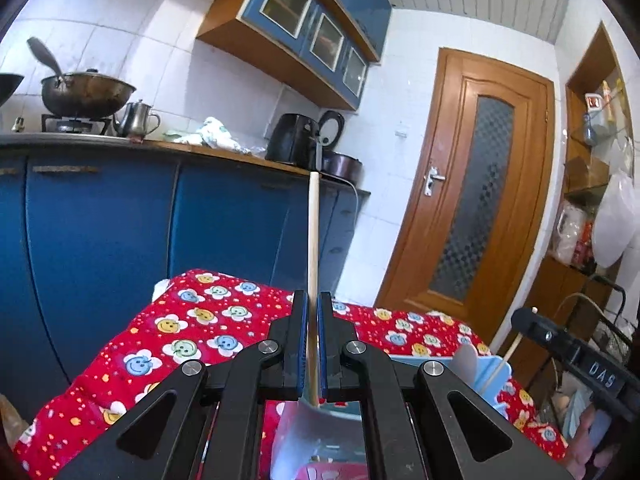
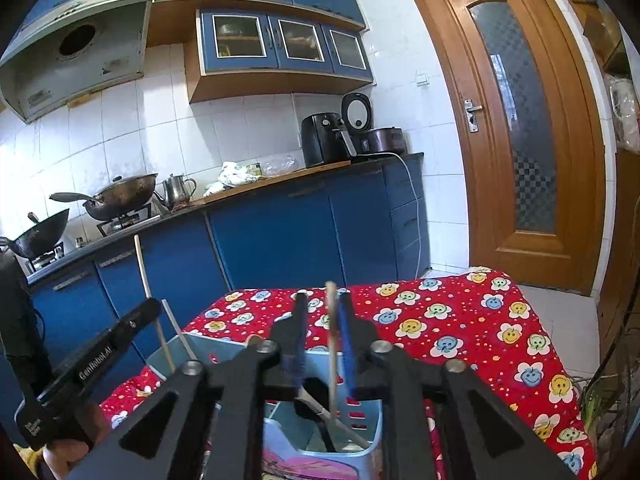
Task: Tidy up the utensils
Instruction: 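Carry both wooden chopsticks over the blue box and release them inside with both tools, then withdraw both tools from the box, lowering the left tool over the metal tongs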
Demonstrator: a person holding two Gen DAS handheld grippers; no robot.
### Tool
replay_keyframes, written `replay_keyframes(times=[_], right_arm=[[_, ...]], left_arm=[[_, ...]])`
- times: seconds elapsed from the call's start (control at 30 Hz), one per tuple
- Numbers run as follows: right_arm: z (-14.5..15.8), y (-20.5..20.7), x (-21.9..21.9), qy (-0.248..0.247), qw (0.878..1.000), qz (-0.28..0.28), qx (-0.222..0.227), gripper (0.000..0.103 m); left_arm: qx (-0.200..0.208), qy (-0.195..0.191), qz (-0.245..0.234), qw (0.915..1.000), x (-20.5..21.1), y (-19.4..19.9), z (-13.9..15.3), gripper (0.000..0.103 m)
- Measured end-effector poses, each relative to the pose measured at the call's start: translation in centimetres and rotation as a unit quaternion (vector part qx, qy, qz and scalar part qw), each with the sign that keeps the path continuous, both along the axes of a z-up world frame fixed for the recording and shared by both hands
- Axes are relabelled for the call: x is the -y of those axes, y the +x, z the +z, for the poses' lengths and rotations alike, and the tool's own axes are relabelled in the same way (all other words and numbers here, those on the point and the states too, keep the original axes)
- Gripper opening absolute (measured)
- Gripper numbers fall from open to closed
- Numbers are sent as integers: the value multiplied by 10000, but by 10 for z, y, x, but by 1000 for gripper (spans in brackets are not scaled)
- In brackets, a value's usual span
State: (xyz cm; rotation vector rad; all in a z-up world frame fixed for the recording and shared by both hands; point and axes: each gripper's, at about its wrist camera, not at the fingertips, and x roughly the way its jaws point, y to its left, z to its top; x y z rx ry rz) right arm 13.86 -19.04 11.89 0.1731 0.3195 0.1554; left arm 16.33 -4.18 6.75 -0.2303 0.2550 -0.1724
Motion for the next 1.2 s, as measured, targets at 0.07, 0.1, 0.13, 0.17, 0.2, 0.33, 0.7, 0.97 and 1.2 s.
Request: replay_keyframes(times=[0.07, 0.1, 0.13, 0.17, 0.2, 0.33, 0.7, 0.97, 1.2], right_arm=[[4, -5, -1, -2, 10000, -3, 28, 25], [5, -6, -1, 14, 10000, -6, 31, 27], [7, -9, -1, 61, 10000, -6, 30, 30], [8, -11, 0, 106, 9999, 0, 32, 31], [10, -13, 0, 156, 9999, 6, 30, 32], [16, -26, 1, 248, 9997, -17, 32, 33], [31, -71, 1, 457, 9989, 12, -77, 36], [29, -104, -5, 387, 9987, 9, -316, 36], [18, -124, -9, 293, 9971, -56, -696, 36]], left_arm=[[-79, 87, -108, 9999, 2, -3, 1, 9], [-110, 104, -147, 9998, 2, -4, 2, 10], [-147, 115, -212, 9996, 3, -7, 2, 13], [-169, 118, -248, 9995, 2, -9, 3, 15], [-187, 117, -274, 9994, 2, -11, 3, 17], [-277, 95, -379, 9989, -2, -20, 7, 23], [-617, 143, -561, 9964, -20, -52, 21, 33], [-1037, 271, -697, 9918, -27, -75, 24, 33], [-1494, 428, -850, 9842, -25, -92, 17, 33]])
